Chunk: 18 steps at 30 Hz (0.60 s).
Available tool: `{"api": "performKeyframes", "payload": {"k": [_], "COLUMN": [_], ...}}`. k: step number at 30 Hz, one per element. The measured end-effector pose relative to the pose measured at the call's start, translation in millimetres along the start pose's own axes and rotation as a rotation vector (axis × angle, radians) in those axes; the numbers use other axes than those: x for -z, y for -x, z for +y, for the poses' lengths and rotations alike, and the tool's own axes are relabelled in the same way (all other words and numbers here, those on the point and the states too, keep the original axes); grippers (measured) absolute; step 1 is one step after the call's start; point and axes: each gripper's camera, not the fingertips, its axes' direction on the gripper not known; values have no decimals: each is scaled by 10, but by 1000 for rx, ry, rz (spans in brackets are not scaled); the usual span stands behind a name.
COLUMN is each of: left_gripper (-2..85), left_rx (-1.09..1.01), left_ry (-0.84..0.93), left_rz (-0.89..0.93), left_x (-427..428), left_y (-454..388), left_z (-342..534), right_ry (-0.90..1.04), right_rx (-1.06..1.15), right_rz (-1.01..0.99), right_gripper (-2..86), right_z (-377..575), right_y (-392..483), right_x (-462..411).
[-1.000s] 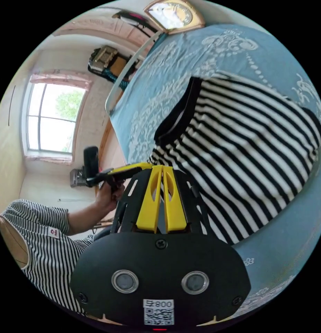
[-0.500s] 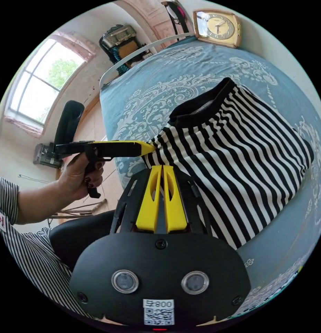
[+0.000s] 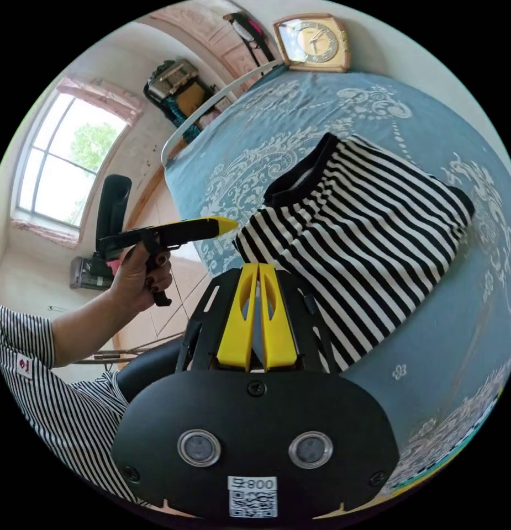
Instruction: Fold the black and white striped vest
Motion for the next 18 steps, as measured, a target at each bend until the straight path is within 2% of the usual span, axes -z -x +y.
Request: {"api": "performKeyframes", "payload": {"k": [3,5,7,10,14,16,18], "left_gripper": [2,2,2,2,2,2,1], "left_rx": [8,29,54,51,10,-17,-41], "left_ry": [68,100,93,21,53,109,207], "left_rz": [-50,-132,-127,-41,4,-35,-151], "left_x": [-210,-319,-340,-314,-538,-717,-974], "left_y": [-78,-92,-129,-257,-484,-586,-644], "left_z": [25,58,101,190,201,185,198], "right_ry": [-36,-48,-62,-29,-42,-36,-35], "right_rx": [-137,-213,-219,-189,-171,-189,-210], "right_rz": [-12,-95,-151,-129,-142,-128,-125], "right_gripper": [1,1,1,0,0,0,0], "right_z": [390,562,647,643,654,675,711], "right_y": [-291,-444,-465,-381,-405,-473,-579], "right_x": [78,23,-58,-239,-392,-462,-561]}}
